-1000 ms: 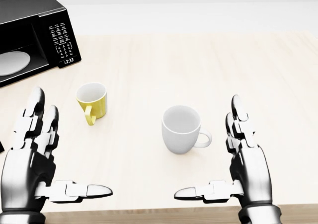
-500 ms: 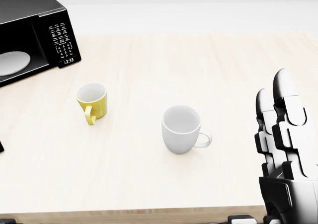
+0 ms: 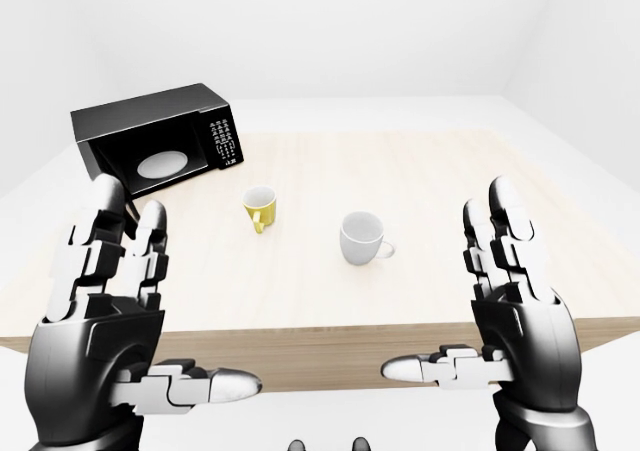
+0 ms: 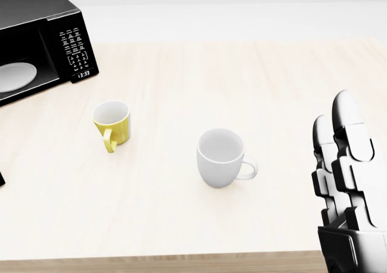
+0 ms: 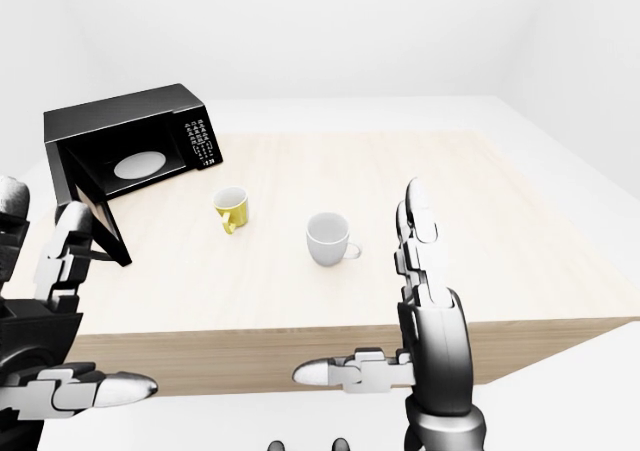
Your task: Close the microwave.
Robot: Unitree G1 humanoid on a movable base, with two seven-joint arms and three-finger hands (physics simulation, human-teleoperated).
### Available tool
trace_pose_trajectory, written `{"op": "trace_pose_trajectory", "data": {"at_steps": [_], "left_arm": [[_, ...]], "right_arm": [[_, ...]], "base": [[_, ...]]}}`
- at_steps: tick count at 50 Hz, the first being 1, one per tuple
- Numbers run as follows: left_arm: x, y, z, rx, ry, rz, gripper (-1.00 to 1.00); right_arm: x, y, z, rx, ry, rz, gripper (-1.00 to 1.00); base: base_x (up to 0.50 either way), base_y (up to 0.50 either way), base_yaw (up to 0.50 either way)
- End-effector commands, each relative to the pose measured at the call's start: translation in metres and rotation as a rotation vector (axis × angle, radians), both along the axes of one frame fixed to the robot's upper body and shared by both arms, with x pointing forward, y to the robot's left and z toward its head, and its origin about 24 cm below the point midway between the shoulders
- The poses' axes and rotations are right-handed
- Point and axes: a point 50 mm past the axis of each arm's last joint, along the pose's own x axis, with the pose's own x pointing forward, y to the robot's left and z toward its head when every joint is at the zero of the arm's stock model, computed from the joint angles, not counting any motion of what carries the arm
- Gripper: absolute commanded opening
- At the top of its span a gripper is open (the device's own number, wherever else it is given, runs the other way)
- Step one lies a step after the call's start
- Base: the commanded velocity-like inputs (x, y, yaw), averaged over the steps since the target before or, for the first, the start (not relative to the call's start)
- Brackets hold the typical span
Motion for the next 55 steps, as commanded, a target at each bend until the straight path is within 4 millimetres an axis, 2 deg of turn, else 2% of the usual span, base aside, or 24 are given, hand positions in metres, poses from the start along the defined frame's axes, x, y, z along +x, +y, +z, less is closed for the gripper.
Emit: {"op": "trace_pose_trajectory", "data": {"at_steps": [1, 12, 55], "left_arm": [[-0.0012, -0.0001, -0.0026, 0.005, 0.043, -0.002, 1.00], [-0.0017, -0.0005, -0.0044, 0.019, 0.063, 0.001, 1.00], [-0.0017, -0.0008, -0.0052, 0.029, 0.078, -0.002, 1.00]], "right_arm": [[-0.0012, 0.0000, 0.0001, 0.005, 0.005, -0.001, 1.00], [-0.0016, -0.0001, -0.0003, 0.014, 0.007, 0.009, 1.00], [-0.0020, 0.0026, -0.0001, -0.002, 0.001, 0.018, 1.00]], "base": [[0.00, 0.00, 0.00], [0.00, 0.07, 0.00], [0.00, 0.50, 0.00]]}}
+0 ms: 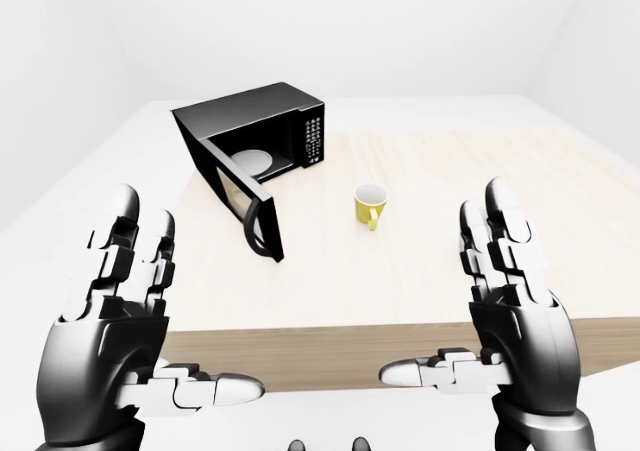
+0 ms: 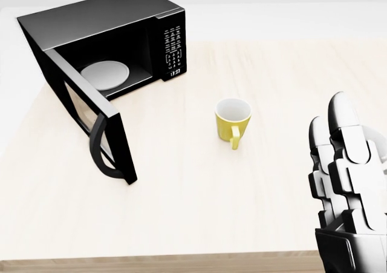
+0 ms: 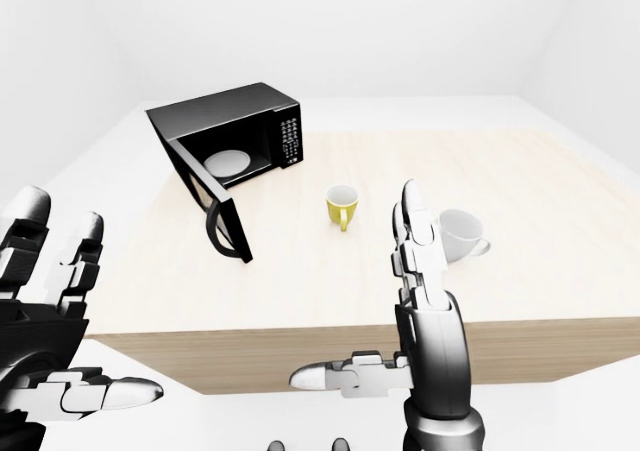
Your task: Close the microwave.
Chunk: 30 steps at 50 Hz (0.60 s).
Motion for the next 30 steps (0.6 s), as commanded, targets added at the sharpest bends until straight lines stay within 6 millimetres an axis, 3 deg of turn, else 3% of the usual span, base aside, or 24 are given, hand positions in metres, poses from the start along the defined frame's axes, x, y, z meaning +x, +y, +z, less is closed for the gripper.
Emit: {"op": "trace_pose_trajectory", "data": {"at_steps": [1, 30], "left_arm": [[-0.0003, -0.0001, -0.0006, 0.001, 0.005, -0.001, 1.00], [-0.0002, -0.0007, -0.0003, -0.002, -0.003, -0.005, 1.00]], "right_arm": [[-0.0003, 0.0006, -0.0002, -0.003, 0.001, 0.003, 1.00], [-0.0003, 0.0016, 0.0003, -0.005, -0.006, 0.007, 1.00]], "base": [[0.00, 0.50, 0.00], [0.00, 0.50, 0.00]]}}
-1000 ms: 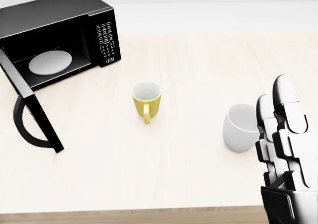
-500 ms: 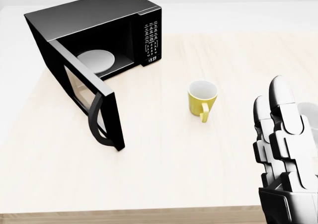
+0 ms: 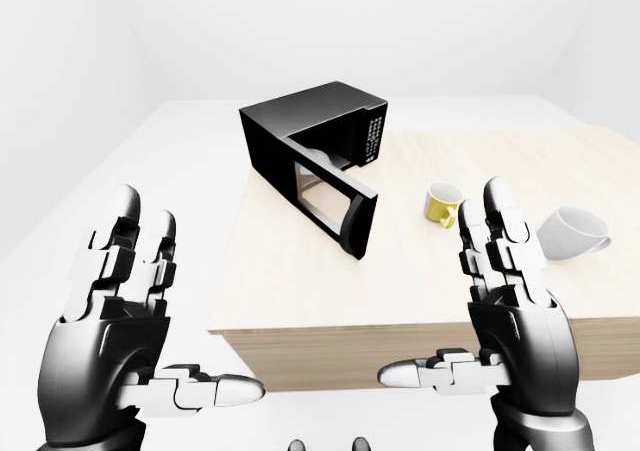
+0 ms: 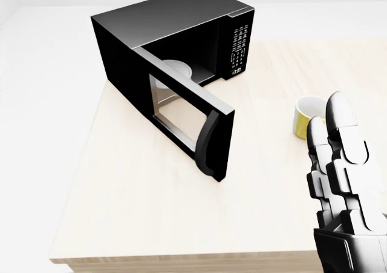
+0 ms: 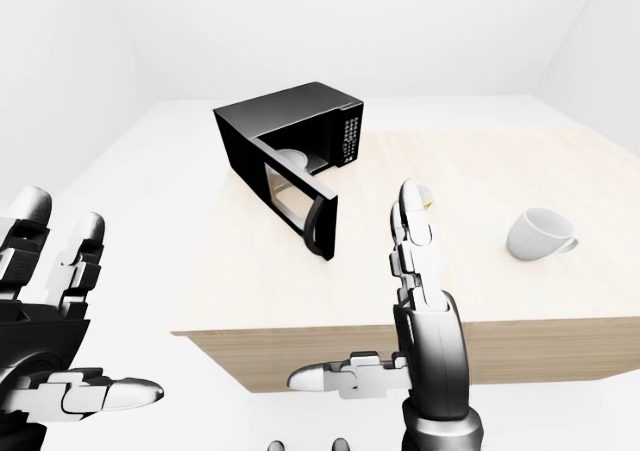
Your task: Close the microwave.
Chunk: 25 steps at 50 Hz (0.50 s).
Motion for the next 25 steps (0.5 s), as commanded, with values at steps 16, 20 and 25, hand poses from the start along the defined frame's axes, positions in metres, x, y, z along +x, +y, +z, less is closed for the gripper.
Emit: {"op": "trace_pose_trajectory", "data": {"at_steps": [16, 20, 25], "left_arm": [[0.0002, -0.0006, 0.0000, 0.000, -0.001, -0.001, 1.00], [0.0000, -0.0008, -0.0004, 0.002, 0.001, -0.001, 1.00], [-0.0002, -0.0003, -0.0005, 0.003, 0.003, 0.001, 1.00]], "right_arm": [[0.0003, 0.0006, 0.0008, -0.003, -0.007, 0.003, 1.00], [0.0000, 0.0009, 0.0005, -0.002, -0.005, 0.004, 1.00], [0.0003, 0.0004, 0.0009, 0.000, -0.009, -0.004, 1.00]], "base": [[0.00, 0.50, 0.00], [0.00, 0.50, 0.00], [0.00, 0.50, 0.00]]}}
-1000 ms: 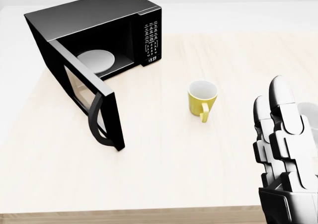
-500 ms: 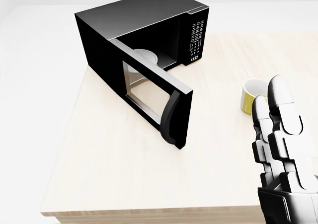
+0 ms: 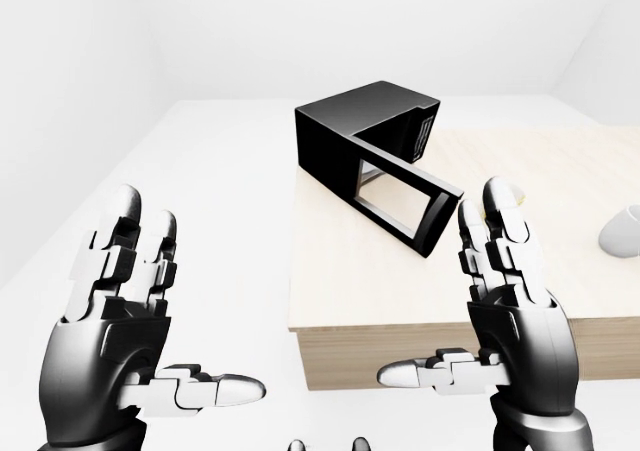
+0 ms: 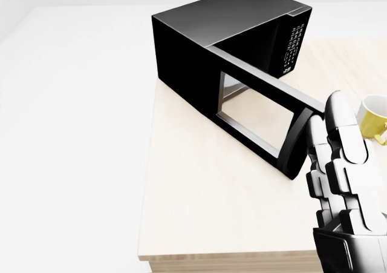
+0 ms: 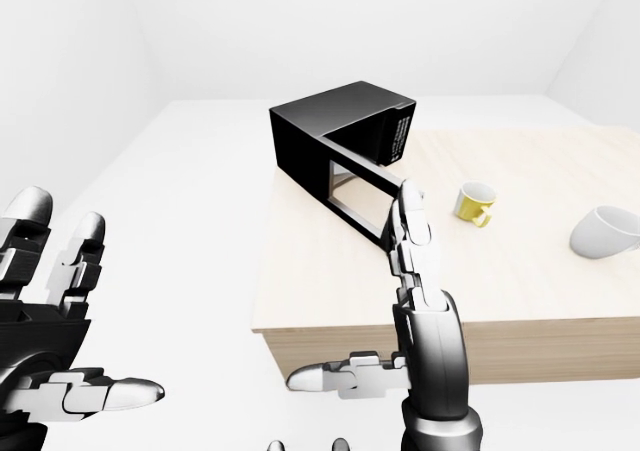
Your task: Close the microwave.
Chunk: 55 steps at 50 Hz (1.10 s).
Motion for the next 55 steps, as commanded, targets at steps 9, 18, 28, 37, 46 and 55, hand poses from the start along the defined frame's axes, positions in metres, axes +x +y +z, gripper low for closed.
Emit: {"op": "trace_pose_trajectory", "data": {"at_steps": [9, 18, 28, 37, 46, 55], "left_arm": [[-0.0014, -0.0019, -0.0018, 0.023, -0.005, -0.001, 1.00], [-0.0017, -0.0021, -0.0026, 0.025, 0.005, -0.005, 1.00], [-0.0001, -0.0020, -0.0016, 0.015, 0.012, -0.006, 1.00], [-0.0001, -0.0013, -0.0014, 0.017, 0.014, -0.003, 1.00], [0.0001, -0.0016, -0.0009, 0.013, 0.006, -0.001, 1.00], [-0.0021, -0.0002, -0.0032, 0.023, 0.020, 0.005, 1.00]], "right_arm": [[0.0005, 0.0009, 0.0013, -0.001, -0.011, -0.010, 1.00], [-0.0002, 0.0031, 0.0004, -0.001, 0.001, -0.005, 1.00], [-0.0005, 0.0047, 0.0001, 0.006, 0.004, 0.019, 1.00], [-0.0005, 0.0046, 0.0002, 0.010, 0.000, 0.022, 1.00], [-0.0001, 0.0041, 0.0011, 0.007, -0.007, 0.016, 1.00], [-0.0002, 0.0032, 0.0009, 0.012, -0.008, 0.008, 1.00]], "base": [[0.00, 0.11, 0.00], [0.00, 0.00, 0.00], [0.05, 0.00, 0.00], [0.49, 0.10, 0.00], [0.50, 0.11, 0.00], [0.11, 0.02, 0.00]]}}
